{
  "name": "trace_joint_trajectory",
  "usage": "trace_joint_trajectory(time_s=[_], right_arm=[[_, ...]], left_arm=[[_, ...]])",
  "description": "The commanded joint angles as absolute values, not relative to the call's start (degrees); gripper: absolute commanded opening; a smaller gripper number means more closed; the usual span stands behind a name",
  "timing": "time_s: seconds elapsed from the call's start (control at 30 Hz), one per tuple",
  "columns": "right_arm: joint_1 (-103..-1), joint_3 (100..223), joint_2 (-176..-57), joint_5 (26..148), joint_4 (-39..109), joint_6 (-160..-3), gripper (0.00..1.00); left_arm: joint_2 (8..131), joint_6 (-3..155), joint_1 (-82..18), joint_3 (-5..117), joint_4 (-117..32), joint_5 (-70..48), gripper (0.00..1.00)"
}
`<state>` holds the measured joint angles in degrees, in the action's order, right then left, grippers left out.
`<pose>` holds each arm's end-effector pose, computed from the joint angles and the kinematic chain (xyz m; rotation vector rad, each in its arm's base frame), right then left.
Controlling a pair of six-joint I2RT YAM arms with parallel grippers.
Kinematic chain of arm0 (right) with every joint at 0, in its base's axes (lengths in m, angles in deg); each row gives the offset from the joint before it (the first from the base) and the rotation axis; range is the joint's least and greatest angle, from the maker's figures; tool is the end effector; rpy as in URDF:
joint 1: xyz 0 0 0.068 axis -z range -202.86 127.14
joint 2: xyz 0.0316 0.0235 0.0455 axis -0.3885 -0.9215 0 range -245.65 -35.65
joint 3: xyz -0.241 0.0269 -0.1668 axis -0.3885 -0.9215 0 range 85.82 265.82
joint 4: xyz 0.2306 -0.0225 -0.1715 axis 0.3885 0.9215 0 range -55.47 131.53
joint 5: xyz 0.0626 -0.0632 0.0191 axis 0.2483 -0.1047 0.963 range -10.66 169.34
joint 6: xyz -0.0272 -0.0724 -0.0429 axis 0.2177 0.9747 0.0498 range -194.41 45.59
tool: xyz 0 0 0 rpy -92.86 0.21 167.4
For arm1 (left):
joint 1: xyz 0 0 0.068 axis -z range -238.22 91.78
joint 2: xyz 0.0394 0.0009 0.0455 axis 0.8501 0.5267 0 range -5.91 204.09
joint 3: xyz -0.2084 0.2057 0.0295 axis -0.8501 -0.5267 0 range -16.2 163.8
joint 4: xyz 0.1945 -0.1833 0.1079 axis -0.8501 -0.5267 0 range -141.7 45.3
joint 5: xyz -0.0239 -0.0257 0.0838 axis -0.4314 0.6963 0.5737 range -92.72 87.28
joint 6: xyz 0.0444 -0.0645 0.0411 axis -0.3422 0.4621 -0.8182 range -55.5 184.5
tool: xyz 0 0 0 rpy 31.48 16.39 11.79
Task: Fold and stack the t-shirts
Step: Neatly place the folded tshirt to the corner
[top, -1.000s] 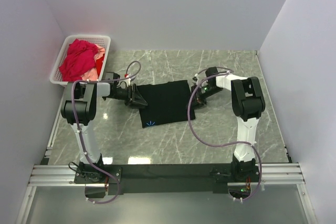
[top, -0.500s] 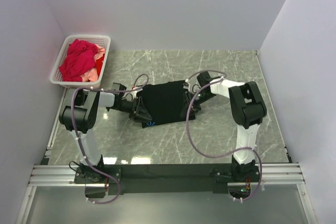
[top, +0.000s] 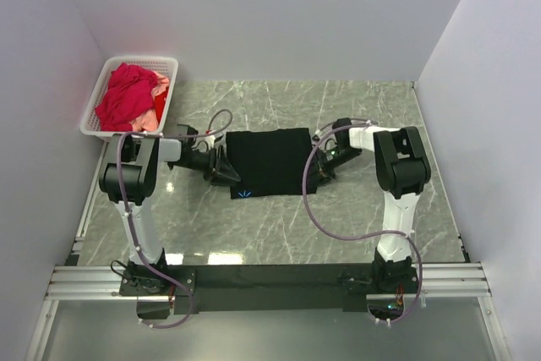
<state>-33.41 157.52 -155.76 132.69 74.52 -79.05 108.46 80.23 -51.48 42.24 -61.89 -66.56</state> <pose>0.3752 0.1341 0.0755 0.1597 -2.7216 -1.3627 0.3617 -0.1137 0.0773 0.0359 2.6151 -1.6662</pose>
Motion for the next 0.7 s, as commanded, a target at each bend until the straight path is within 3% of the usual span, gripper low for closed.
trace_joint_trajectory(time_s=[0.0,0.13,0.2,0.23,0.27,0.43,0.67], right_arm=[[-32.17,160.78,-147.11,122.77,76.81,-75.38,0.24],[-35.4,165.0,-137.18,112.16,75.06,-77.65,0.44],[-39.97,165.27,-132.34,99.04,73.65,-77.66,0.61],[-42.78,165.27,-131.28,94.86,72.78,-77.31,0.78],[-48.64,165.18,-130.14,90.72,72.59,-77.4,0.85],[-61.6,168.86,-136.44,72.88,73.64,-84.58,0.88],[-68.73,176.86,-151.46,68.44,75.66,-87.94,0.88]], left_arm=[[105.2,75.85,-52.24,45.67,-66.39,-65.04,0.54],[93.1,76.62,-55.48,45.15,-66.76,-62.68,0.64],[90.61,76.37,-56.63,46.63,-68.77,-60.48,0.67],[89.03,75.93,-57.6,48.73,-70.87,-59.51,0.67],[88.41,75.93,-58.04,49.88,-71.85,-56.89,0.67],[85.85,79.88,-62.44,54.11,-73.0,-50.28,0.69],[83.83,80.32,-63.67,53.94,-72.65,-47.99,0.69]])
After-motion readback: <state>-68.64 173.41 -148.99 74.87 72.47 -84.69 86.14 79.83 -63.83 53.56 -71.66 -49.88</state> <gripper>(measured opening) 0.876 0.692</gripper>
